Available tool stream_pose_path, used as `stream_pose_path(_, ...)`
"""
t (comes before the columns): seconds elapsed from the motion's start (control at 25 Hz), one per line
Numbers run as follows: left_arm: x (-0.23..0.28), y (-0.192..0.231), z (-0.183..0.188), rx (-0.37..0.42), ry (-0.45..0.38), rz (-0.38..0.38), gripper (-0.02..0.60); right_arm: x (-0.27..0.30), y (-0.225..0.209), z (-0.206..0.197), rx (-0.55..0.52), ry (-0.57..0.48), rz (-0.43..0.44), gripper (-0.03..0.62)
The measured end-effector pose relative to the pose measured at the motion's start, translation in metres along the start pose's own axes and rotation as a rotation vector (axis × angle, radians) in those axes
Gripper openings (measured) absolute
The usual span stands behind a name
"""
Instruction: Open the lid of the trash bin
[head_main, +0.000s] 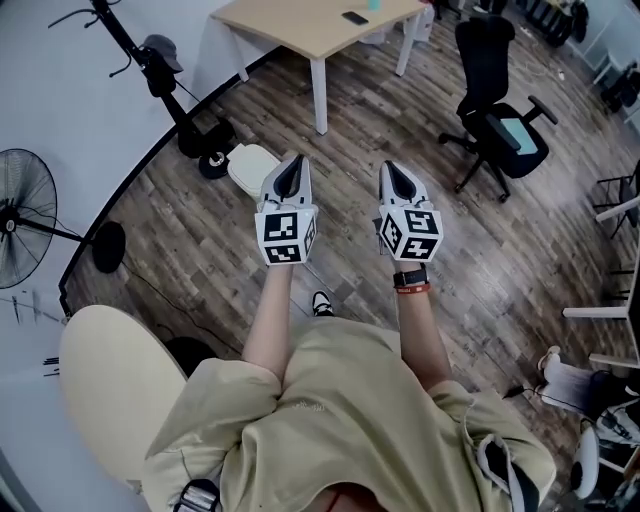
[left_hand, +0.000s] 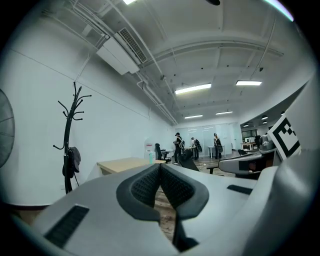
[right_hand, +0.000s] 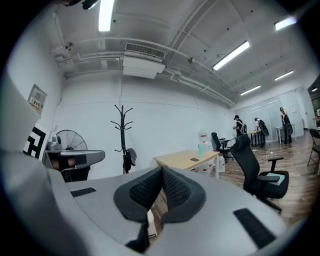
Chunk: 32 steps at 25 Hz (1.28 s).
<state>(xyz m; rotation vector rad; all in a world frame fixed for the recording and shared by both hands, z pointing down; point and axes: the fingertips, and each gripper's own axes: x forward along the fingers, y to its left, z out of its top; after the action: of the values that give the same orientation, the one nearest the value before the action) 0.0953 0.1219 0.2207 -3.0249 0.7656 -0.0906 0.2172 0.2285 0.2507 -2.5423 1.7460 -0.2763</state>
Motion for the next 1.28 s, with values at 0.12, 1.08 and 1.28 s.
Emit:
stream_pose_path(0.12,0.011,0.032,-0.008,-0.004,0.018,-0.002,0.025,0.039,0.022,-0.007,0.017,0.02,0.044,0.011)
stream_pose_path(1.08,0.039,0.268,-0.054,-0.07,0.078,0.298,0.025,0.274,0.219,-0.036,-0.03,0.146,0.563,0.014)
stream_pose_path(1.28,0.057,0.311,-0.071,-0.109,0.103,0.379,0.025,0.327,0.239,-0.051,-0.074,0.201,0.633,0.014)
